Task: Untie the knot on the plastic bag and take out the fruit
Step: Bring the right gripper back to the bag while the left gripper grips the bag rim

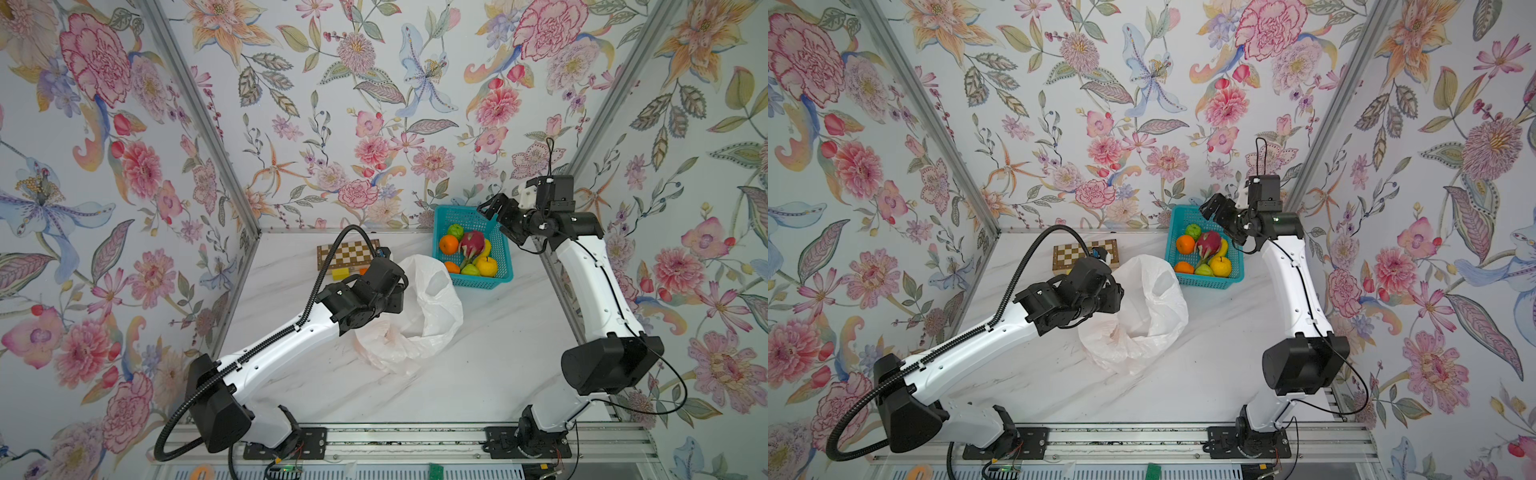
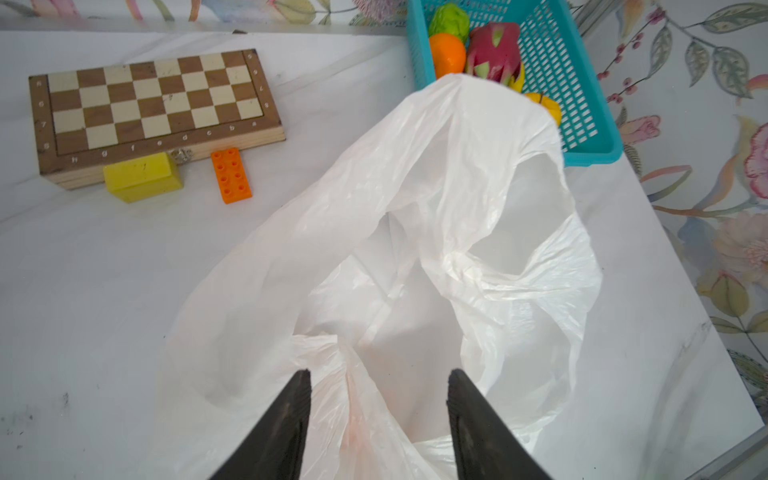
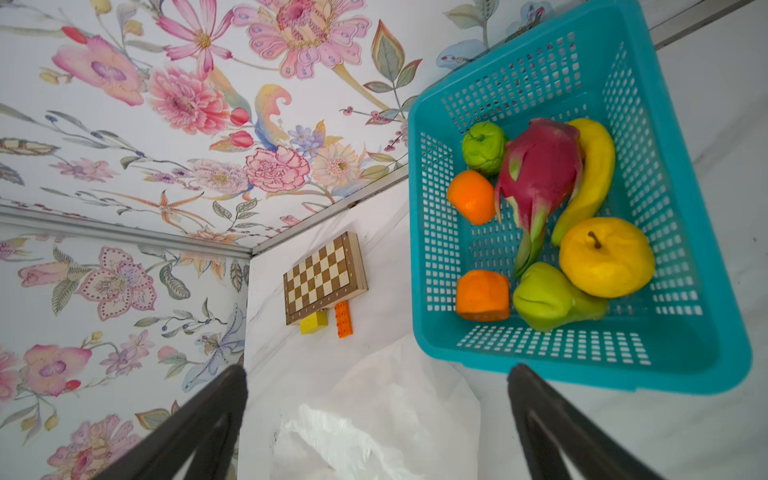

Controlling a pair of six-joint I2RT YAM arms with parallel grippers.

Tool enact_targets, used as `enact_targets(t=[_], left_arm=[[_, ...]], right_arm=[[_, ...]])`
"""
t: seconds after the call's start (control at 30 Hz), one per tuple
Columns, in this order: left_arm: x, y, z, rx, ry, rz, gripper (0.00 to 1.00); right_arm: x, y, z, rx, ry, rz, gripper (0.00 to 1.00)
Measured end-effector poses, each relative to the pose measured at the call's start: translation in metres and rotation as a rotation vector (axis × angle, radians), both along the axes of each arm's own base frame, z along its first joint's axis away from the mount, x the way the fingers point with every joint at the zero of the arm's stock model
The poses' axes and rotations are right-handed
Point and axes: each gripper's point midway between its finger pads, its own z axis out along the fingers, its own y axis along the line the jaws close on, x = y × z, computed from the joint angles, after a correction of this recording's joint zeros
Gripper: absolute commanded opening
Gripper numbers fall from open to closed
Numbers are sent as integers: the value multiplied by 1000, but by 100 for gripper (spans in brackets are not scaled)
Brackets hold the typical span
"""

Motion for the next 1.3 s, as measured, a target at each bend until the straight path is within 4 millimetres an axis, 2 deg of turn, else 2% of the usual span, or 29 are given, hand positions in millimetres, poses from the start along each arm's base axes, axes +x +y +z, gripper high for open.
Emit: enact_targets(t=[0.2, 0.43, 0.67, 0.8, 1.0, 1.17, 1.3], left_arm=[[-12, 17, -28, 65, 94, 61, 50], [-36, 43, -85, 144, 223, 125, 42], [-62, 71, -119, 148, 291, 205, 24], [-73, 80, -132, 121, 313, 232, 19], [-82, 88, -155, 115, 344, 269, 15], [-88, 94, -172, 121, 356, 282, 11], [-84, 97, -182, 128, 358, 285, 7]], right_arm=[[-52, 44, -11, -22, -32, 103, 99], [-104, 102, -32, -4, -29, 263, 99], [-149, 146, -77, -49, 58, 427, 99], [-170, 164, -99, -88, 102, 517, 99], [-185, 181, -135, -172, 178, 619, 99], [-196, 184, -172, -241, 276, 666, 99], [-198, 181, -189, -270, 332, 671, 99]])
